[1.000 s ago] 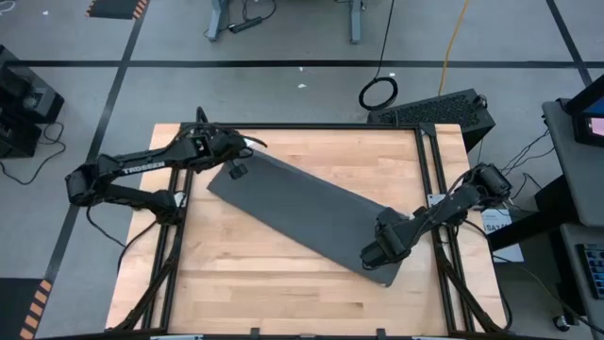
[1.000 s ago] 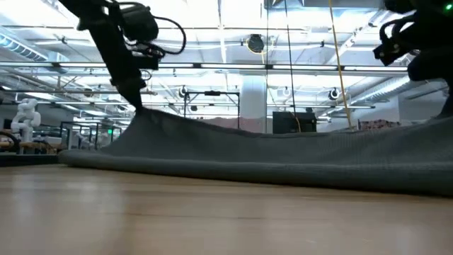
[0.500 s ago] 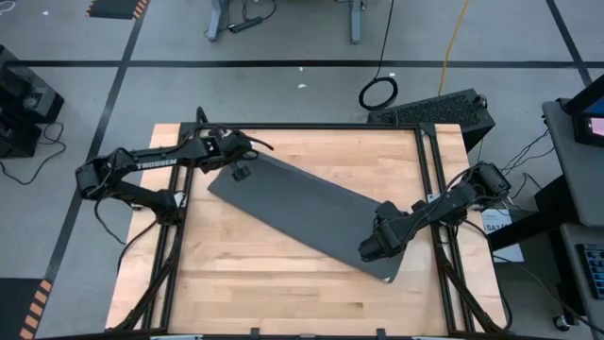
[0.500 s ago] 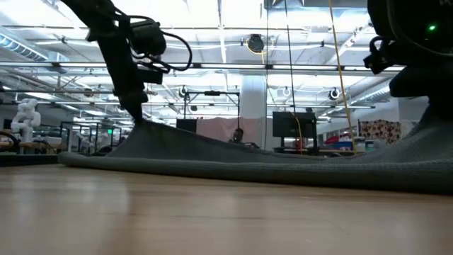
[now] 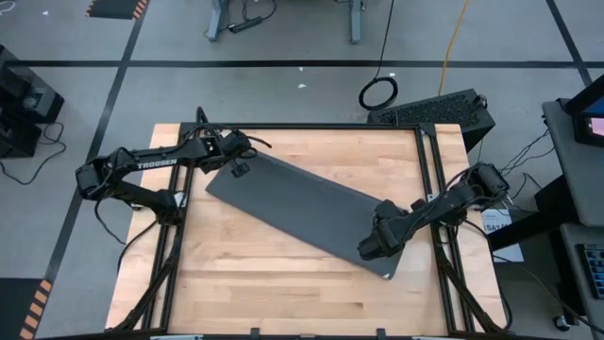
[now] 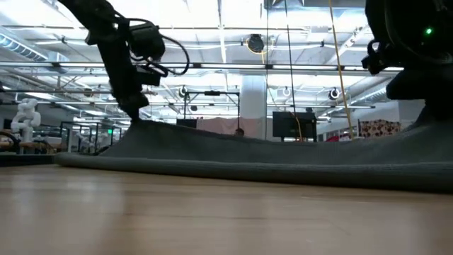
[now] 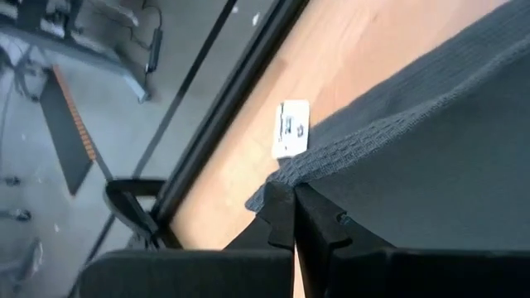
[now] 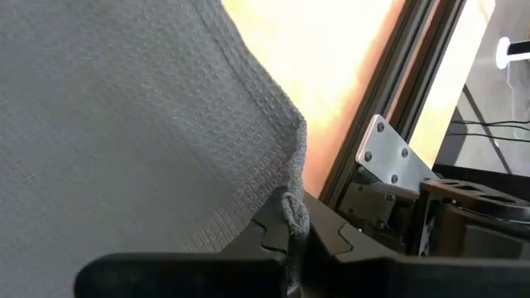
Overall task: Roll towel into tight, uniform cylinder
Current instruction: Roll the towel
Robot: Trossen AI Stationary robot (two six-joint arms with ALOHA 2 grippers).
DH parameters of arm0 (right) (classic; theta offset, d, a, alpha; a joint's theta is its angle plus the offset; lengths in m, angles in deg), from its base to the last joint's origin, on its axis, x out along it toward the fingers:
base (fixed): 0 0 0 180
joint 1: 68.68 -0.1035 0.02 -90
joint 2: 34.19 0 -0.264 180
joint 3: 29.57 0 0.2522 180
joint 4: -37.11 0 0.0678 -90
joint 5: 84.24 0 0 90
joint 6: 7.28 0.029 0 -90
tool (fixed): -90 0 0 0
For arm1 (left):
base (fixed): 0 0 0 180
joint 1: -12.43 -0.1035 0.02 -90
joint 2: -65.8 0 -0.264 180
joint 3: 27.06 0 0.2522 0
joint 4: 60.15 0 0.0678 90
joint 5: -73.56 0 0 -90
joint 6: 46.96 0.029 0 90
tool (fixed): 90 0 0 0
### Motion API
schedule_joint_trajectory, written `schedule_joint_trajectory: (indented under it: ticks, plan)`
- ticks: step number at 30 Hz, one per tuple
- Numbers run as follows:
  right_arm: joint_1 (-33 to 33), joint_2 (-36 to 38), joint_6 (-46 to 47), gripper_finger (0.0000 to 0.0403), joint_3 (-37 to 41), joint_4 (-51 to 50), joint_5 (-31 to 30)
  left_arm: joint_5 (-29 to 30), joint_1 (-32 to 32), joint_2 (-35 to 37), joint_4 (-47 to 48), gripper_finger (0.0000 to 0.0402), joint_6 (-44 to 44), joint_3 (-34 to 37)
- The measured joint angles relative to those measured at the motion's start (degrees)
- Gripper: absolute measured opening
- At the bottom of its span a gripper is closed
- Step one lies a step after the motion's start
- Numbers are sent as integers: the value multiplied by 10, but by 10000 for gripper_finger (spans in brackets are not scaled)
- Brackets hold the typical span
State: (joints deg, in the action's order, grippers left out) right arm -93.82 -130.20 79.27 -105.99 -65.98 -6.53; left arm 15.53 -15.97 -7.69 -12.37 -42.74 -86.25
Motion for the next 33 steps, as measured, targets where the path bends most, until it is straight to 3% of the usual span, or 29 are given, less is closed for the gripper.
schedule_joint_trajectory:
  ticks: [17, 26, 33]
  plan:
    - [51, -8, -3, 9, 3, 4, -43, -4, -24, 0, -26, 0, -4, 14]
    - [73, -8, 34, 71, 3, 5, -53, -4, -24, 0, -25, 0, -5, 14]
    - [76, -2, 21, 135, 3, -6, -24, -4, -23, 0, -31, 0, -5, 14]
